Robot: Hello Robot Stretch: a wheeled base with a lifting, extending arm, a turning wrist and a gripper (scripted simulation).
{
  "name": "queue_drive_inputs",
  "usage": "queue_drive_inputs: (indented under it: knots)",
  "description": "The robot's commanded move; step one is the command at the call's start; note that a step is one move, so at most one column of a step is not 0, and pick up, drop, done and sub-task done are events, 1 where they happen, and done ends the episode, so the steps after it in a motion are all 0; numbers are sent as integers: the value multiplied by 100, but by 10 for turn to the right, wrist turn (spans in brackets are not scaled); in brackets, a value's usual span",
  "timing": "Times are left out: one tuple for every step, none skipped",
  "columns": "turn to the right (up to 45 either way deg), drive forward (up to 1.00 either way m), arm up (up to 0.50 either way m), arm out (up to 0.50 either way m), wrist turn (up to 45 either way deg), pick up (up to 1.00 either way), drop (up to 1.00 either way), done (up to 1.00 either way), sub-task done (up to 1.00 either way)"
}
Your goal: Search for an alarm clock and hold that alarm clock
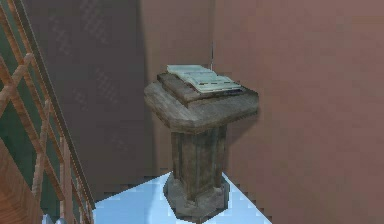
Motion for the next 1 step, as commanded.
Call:
queue_drive_inputs:
  knots:
    - [0, 0, 0, 0, 150, 0, 0, 0, 0]
